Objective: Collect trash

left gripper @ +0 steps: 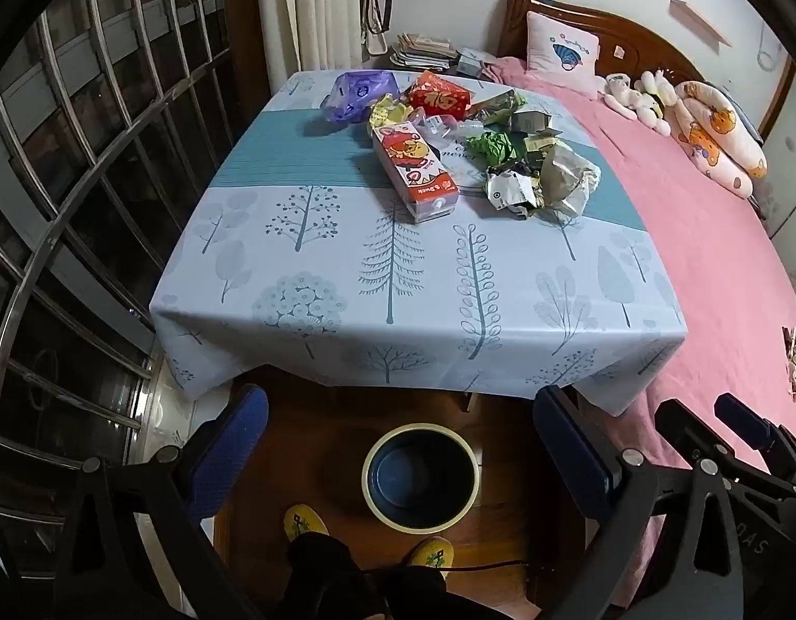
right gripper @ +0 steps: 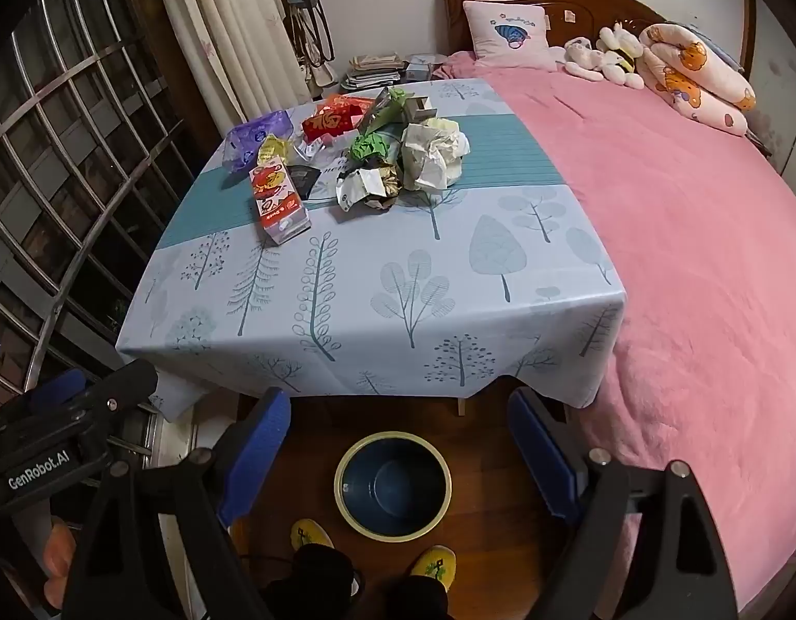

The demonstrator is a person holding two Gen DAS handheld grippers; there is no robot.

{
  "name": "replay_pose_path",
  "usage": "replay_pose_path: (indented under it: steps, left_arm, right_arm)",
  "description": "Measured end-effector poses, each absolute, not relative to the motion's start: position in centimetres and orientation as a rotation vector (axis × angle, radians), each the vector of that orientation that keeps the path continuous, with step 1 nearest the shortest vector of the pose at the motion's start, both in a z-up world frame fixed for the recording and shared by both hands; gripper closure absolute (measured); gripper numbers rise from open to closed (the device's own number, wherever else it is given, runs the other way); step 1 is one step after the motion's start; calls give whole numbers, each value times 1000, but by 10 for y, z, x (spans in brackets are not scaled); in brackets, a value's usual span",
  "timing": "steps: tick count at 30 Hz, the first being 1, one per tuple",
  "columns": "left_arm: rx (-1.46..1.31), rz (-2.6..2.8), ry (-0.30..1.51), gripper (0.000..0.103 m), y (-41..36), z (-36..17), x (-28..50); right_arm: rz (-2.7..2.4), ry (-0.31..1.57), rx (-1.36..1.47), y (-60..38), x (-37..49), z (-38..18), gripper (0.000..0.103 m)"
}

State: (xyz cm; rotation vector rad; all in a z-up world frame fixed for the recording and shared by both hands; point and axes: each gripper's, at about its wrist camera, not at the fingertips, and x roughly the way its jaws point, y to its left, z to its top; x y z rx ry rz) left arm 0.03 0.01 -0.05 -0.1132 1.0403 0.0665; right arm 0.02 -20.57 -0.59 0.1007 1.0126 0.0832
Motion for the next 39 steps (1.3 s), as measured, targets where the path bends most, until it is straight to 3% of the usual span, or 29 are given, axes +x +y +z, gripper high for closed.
replay_pose_path:
  steps: [39]
  left_arm:
    - [-115, 52, 994, 1, -4, 16, -19]
  right_arm:
    - [133, 1000, 111, -209, -17, -5, 16]
